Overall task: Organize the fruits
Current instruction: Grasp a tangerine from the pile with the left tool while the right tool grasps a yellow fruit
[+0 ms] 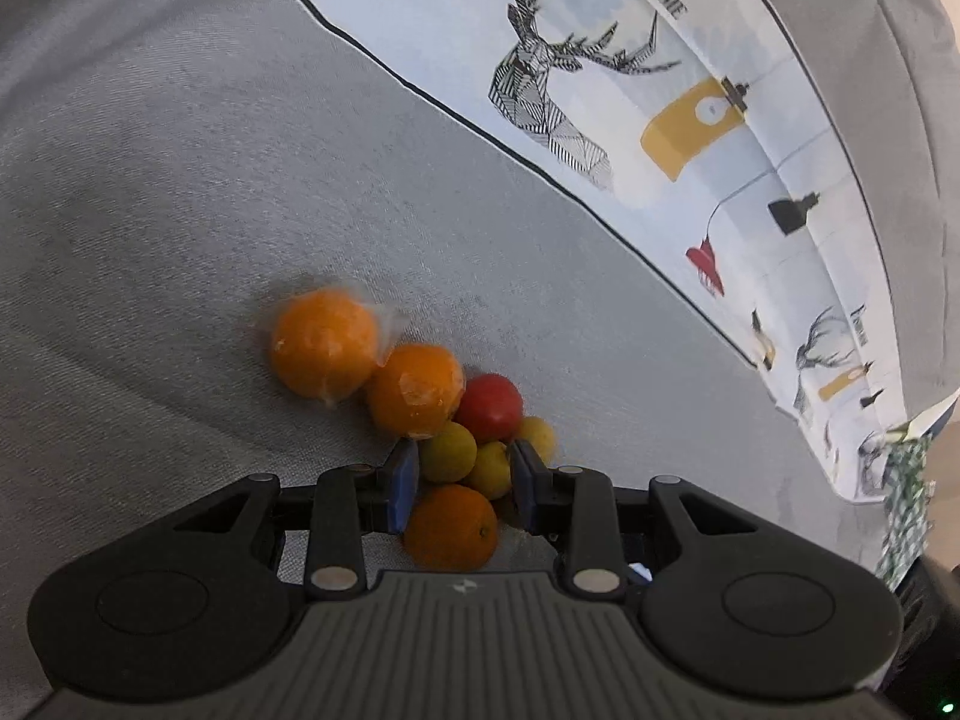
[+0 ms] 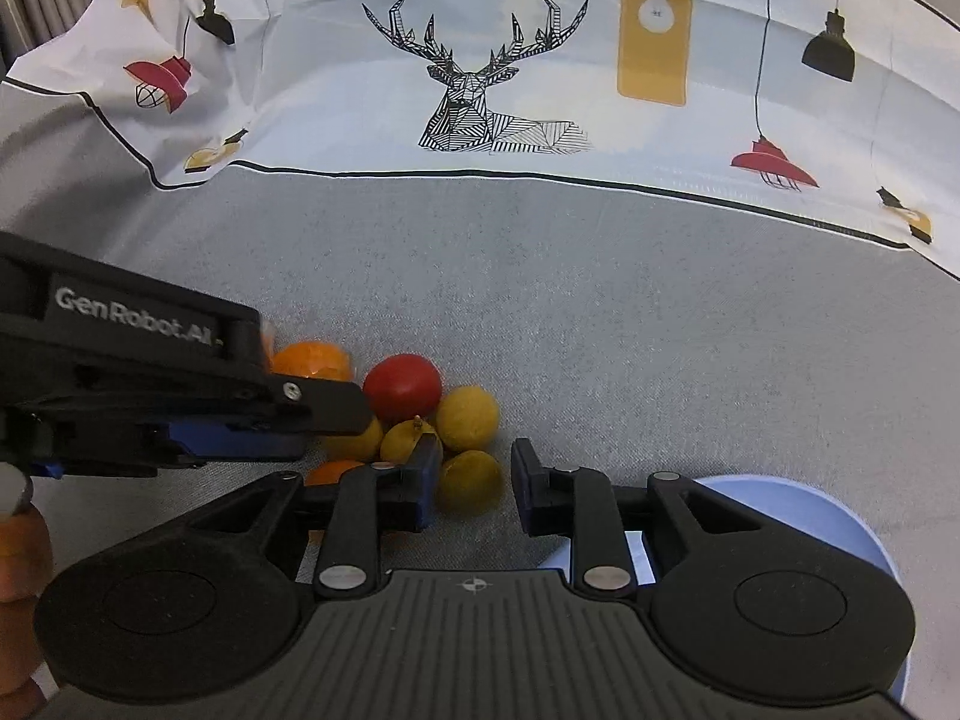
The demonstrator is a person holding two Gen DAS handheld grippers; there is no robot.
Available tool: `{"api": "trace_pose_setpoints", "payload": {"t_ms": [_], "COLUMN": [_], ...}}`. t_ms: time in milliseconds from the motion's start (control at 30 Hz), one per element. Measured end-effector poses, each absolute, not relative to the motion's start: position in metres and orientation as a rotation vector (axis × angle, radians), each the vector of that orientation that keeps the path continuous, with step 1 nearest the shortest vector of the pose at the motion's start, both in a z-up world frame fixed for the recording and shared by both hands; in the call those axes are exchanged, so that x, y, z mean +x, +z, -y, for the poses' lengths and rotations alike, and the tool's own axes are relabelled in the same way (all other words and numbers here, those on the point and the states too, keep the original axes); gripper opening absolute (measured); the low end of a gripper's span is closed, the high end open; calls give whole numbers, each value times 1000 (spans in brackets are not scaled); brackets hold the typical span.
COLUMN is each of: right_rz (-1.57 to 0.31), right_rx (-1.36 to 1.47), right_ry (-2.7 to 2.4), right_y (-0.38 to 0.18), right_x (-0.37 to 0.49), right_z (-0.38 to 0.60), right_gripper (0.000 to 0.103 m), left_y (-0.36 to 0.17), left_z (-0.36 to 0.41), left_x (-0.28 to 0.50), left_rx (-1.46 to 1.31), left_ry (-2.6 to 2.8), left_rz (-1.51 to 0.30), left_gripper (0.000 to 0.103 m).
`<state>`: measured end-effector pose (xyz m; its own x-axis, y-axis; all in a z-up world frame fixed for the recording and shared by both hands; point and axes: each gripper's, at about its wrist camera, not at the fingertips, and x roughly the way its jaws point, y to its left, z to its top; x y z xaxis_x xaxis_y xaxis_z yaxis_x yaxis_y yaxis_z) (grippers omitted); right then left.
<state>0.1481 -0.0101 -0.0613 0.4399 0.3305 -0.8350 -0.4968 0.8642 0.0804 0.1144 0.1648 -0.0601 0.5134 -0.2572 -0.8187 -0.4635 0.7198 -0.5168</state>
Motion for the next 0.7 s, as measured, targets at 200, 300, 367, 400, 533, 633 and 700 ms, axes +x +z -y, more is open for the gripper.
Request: {"api": "trace_pose_setpoints", "payload": {"t_ms": [200, 300, 367, 400, 533, 633, 700], "right_rz": [-1000, -995, -998, -999, -1002, -1008, -1011], "right_rx": [-191, -215, -217, -213, -211, -210, -207], "right_ry": [524, 534, 534, 535, 543, 554, 560], "right_y": [-60, -60, -61, -61, -61, -62, -62], "right_x": [150, 148, 148, 148, 149, 149, 149], "right_z": [11, 8, 9, 9, 9, 11, 11], "right_gripper": [27, 27, 27, 27, 27, 27, 27], "left_y": [-59, -59, -59, -59, -61, -61, -61], "left_z": [-171, -179, -182, -183, -182, -178, -177], "left_x": [110, 106, 106, 106, 109, 112, 113], "left_rx": [-834, -845, -833, -829, -826, -803, -785], "left_ry": [192, 250, 279, 286, 280, 276, 277], "left_rz": [-1049, -1043, -1036, -1036, -1031, -1030, -1030], "left_gripper": [42, 46, 46, 46, 46, 45, 43]}}
